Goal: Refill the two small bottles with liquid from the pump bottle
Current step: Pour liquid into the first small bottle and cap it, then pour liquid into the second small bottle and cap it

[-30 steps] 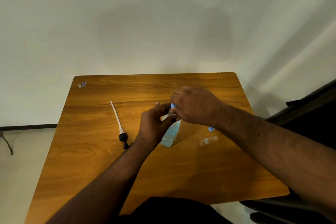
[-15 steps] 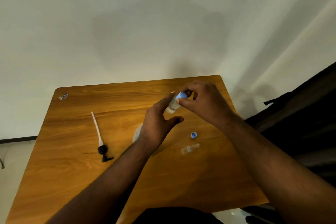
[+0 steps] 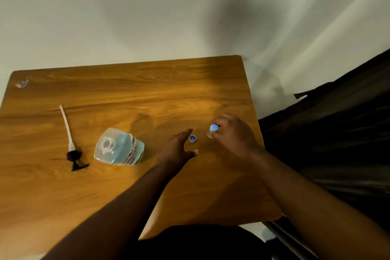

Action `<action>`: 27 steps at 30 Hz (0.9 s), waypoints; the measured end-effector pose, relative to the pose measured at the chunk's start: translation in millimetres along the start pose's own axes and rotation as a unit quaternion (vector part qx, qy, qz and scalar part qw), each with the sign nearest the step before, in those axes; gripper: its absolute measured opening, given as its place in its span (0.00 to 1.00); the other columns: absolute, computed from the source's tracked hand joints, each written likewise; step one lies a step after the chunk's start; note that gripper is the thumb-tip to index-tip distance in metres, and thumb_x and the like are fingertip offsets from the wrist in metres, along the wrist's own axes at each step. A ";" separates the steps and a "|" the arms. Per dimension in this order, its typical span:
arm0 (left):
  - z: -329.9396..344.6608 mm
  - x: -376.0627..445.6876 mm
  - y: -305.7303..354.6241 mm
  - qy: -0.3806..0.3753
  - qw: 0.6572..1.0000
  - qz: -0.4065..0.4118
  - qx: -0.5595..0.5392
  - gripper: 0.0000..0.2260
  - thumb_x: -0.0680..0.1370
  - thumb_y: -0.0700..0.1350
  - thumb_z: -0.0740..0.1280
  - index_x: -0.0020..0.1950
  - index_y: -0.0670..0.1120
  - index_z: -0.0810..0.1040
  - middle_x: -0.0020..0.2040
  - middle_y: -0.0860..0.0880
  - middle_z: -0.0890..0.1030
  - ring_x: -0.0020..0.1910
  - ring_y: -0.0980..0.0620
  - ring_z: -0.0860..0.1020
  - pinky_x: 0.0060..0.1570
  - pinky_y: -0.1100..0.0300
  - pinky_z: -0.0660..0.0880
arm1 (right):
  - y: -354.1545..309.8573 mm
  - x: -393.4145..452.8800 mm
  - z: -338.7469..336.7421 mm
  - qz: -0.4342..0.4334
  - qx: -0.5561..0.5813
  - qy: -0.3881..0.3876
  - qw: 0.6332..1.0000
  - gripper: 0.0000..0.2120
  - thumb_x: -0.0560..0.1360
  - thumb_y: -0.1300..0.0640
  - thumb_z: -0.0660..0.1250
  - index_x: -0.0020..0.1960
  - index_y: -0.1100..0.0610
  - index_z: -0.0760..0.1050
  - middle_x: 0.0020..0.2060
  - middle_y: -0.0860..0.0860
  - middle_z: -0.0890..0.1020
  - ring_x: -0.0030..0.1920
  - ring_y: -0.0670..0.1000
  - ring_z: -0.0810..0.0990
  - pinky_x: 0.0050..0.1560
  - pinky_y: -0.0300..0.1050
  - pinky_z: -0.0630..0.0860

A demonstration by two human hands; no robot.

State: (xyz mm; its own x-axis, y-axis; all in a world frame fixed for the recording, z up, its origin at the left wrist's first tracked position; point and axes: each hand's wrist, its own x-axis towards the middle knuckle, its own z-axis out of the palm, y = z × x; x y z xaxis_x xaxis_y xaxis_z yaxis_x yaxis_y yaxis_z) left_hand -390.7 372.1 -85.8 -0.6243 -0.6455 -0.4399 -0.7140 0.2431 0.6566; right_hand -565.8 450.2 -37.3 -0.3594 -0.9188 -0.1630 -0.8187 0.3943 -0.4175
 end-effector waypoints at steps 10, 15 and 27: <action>36.2 2.2 -21.3 0.024 0.996 -0.022 0.081 0.42 0.76 0.50 0.70 0.80 0.56 0.45 0.63 0.44 0.77 0.61 0.44 0.74 0.58 0.50 0.74 | 27.4 -0.9 28.4 -0.002 0.014 -0.038 0.999 0.13 0.74 0.51 0.69 0.56 0.54 0.78 0.51 0.50 0.79 0.53 0.52 0.76 0.47 0.50 0.76; 36.8 0.0 -29.8 0.040 0.997 -0.019 0.066 0.36 0.79 0.50 0.66 0.79 0.59 0.45 0.60 0.44 0.78 0.56 0.45 0.76 0.54 0.50 0.76 | 27.6 -5.2 25.1 -0.006 -0.013 -0.038 0.999 0.26 0.72 0.48 0.72 0.67 0.53 0.71 0.61 0.51 0.76 0.62 0.54 0.72 0.53 0.47 0.75; -40.0 -69.7 -2.5 0.197 0.934 0.100 -0.279 0.14 0.71 0.43 0.77 0.55 0.45 0.82 0.54 0.51 0.84 0.53 0.53 0.82 0.51 0.51 0.80 | -61.8 -20.1 20.3 -0.092 0.138 0.039 0.985 0.21 0.69 0.57 0.75 0.61 0.58 0.77 0.55 0.55 0.79 0.55 0.52 0.77 0.50 0.50 0.78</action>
State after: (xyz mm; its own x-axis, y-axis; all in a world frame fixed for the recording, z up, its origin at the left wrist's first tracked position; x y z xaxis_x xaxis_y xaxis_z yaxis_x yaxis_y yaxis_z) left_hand -332.7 387.6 -32.2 -0.4835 -0.8711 -0.0863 -0.2503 0.0431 0.9672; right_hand -498.9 444.0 -26.4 -0.2586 -0.9660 0.0026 -0.7236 0.1919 -0.6630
